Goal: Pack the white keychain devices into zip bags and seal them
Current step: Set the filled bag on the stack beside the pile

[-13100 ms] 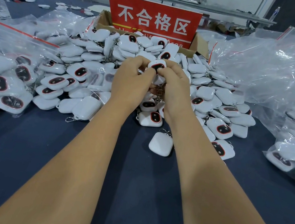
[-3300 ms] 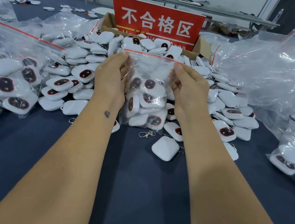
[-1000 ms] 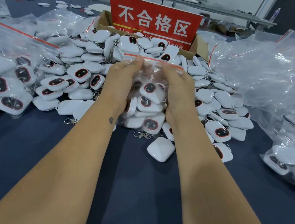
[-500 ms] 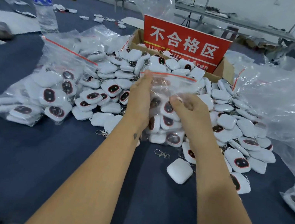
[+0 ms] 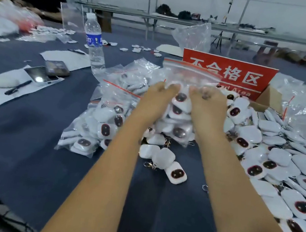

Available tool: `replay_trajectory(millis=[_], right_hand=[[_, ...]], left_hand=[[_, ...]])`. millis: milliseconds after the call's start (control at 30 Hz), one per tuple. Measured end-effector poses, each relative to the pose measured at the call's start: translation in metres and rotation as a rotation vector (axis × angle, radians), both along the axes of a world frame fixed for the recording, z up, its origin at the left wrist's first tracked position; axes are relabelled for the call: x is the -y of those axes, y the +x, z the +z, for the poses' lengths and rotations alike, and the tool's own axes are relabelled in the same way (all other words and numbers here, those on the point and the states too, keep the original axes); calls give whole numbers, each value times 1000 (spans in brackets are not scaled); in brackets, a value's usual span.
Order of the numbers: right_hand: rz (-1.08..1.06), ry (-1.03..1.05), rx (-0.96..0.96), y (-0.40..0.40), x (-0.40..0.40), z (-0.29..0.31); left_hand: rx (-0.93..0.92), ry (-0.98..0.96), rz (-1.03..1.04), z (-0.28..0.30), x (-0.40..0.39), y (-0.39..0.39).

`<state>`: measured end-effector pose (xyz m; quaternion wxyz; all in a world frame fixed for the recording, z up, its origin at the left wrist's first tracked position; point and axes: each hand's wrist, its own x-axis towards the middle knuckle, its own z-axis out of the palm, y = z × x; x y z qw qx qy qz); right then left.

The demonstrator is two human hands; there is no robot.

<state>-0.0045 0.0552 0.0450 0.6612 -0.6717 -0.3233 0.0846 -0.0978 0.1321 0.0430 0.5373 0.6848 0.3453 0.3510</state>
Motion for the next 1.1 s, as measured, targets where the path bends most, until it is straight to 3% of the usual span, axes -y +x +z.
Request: replay_trajectory(millis=[133, 300, 467, 533, 633, 767, 833, 900, 1000, 1100], right_hand=[[308, -103, -193, -28, -36, 11], [488, -323, -44, -35, -47, -7], [464, -363, -10, -12, -24, -21], [388, -344, 26, 6, -6, -20], [204, -359, 108, 40, 26, -21], [-188, -500, 348, 84, 72, -26], [-428, -622, 498, 103, 94, -30], [-611, -676, 530, 122, 116, -34], [-751, -777, 313, 144, 145, -40], [-710, -757, 24, 158, 160, -48]], left_hand=[[-118, 79, 187, 18, -50, -35], [-489, 415, 728, 8, -81, -51], [-963, 545, 463, -28, -64, -26], [-898, 560, 540, -29, -56, -17], [-649, 674, 558, -31, -27, 8], [-333, 790, 282, -38, 38, 55], [-260, 765, 111, -46, 76, 78], [-184, 684, -79, -55, 111, 94], [-150, 665, -438, -68, 147, 108], [-334, 765, -615, -77, 152, 117]])
